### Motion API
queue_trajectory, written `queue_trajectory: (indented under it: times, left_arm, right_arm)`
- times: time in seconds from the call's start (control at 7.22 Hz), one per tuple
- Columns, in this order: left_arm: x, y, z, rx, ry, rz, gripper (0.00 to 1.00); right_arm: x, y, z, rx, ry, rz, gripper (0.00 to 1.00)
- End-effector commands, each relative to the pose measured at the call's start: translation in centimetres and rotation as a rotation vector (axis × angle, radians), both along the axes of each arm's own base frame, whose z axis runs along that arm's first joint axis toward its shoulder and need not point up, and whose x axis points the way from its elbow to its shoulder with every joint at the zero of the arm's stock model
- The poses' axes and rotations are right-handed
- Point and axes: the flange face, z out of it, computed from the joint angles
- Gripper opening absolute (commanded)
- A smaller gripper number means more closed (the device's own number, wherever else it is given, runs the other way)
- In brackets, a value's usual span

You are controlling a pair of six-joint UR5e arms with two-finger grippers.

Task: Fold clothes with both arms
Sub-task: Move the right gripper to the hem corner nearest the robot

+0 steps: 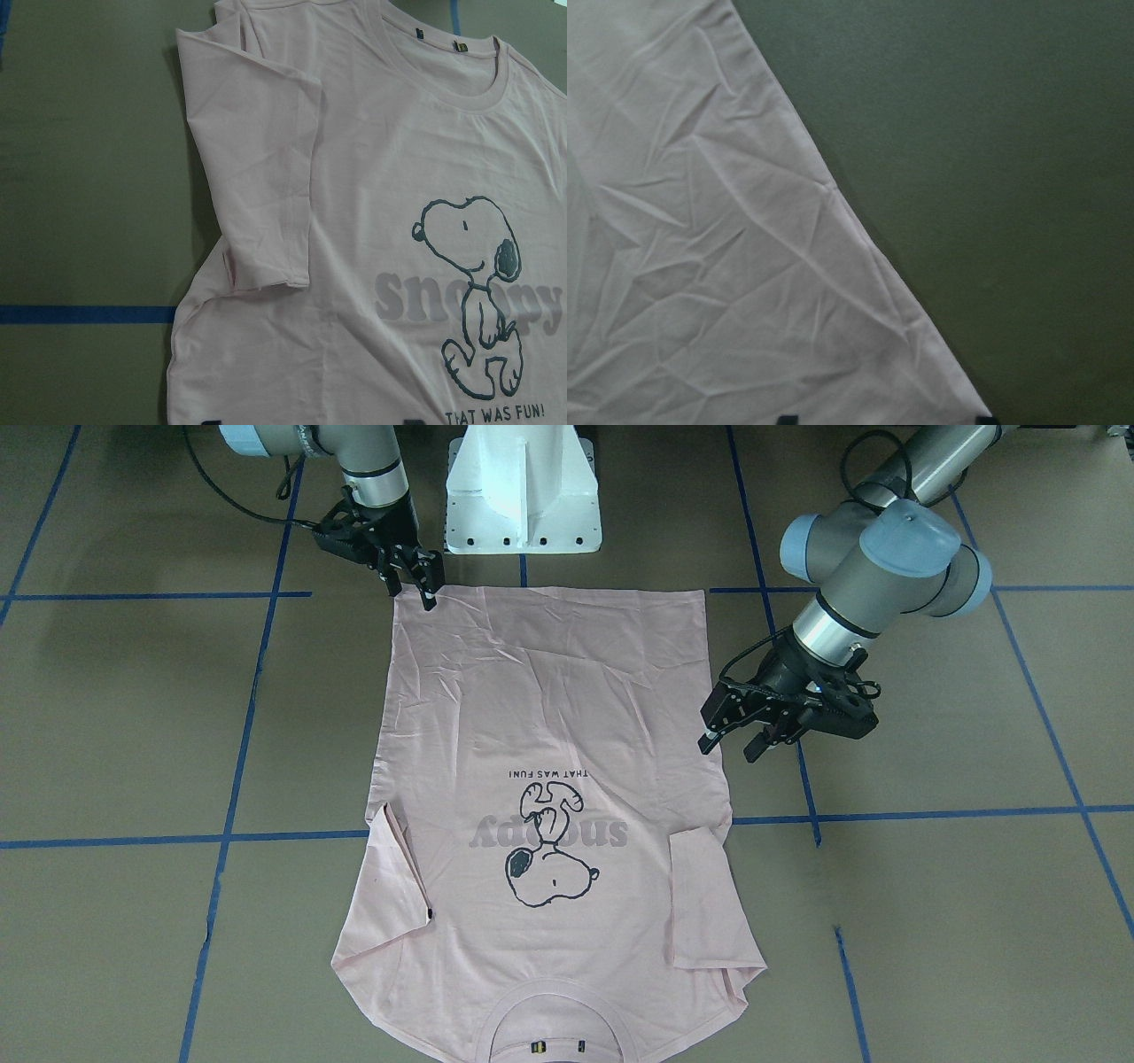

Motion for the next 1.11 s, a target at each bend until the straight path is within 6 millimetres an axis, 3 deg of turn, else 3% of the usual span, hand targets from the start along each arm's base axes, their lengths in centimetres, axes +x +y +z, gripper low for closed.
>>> queue_trajectory:
  times: [0.0, 0.83, 0.97]
  left_arm:
    - [0.0, 0.0, 0.1, -0.002, -0.002, -0.002, 0.76]
    - [0.2, -0.2, 1.0, -0.011, -0.015, -0.001, 0.77]
    - [0.2, -0.2, 1.0, -0.011, -0.015, -0.001, 0.77]
  right_arm:
    - [-0.3, 1.0, 0.5, -0.015, 0.018, -0.009, 0.66]
    - [-0.2, 1.9, 1.5, -0.051, 0.032, 0.001, 0.68]
    - [-0.3, 2.0, 1.5, -0.061, 0.031, 0.008, 0.62]
